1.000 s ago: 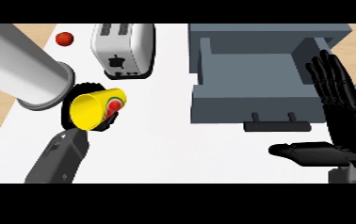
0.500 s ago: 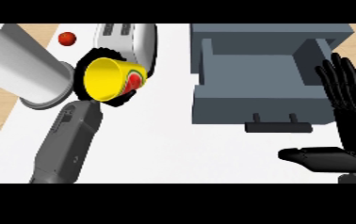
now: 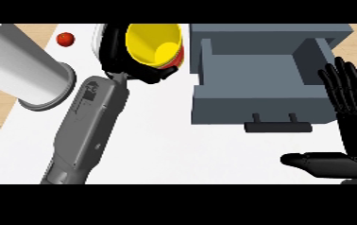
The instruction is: Pick up the cup, place it into the drawer and close the drawer
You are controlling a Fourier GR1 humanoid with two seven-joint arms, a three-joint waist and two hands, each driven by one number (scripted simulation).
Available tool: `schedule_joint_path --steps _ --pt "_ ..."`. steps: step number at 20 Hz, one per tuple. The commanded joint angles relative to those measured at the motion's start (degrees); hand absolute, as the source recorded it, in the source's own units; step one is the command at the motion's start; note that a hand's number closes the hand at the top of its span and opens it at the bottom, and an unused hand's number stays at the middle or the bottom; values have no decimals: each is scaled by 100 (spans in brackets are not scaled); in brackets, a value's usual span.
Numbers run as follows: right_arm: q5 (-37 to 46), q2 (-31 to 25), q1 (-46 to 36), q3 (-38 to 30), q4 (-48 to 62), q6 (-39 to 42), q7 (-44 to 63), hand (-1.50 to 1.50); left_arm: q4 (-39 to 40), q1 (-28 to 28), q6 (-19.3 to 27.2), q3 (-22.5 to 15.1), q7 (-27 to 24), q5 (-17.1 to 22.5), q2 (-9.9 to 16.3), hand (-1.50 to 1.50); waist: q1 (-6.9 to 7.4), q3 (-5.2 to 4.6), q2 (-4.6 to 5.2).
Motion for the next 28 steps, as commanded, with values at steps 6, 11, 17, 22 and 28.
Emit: schedule_joint_path --steps 6,11,17,22,28 --pt "-11 -39 -54 -50 119 59 -83 -150 718 -1578 1338 -589 931 5 -243 150 -127 -1 26" --pt "-92 -22 -461 -69 273 -29 48 -150 1871 -2080 1368 -692 583 523 -246 150 -167 -2 54" --pt "8 -83 -482 45 172 26 190 -150 2645 -2663 1790 -1196 726 1124 -247 150 -235 0 65" --pt "8 -54 -375 -5 289 50 11 -150 3076 -2718 1851 -1765 360 1589 -247 150 -293 0 77" --pt "-62 -84 -451 5 405 148 -36 -150 3476 -2775 2096 -2372 361 1943 -247 150 -363 2 99"
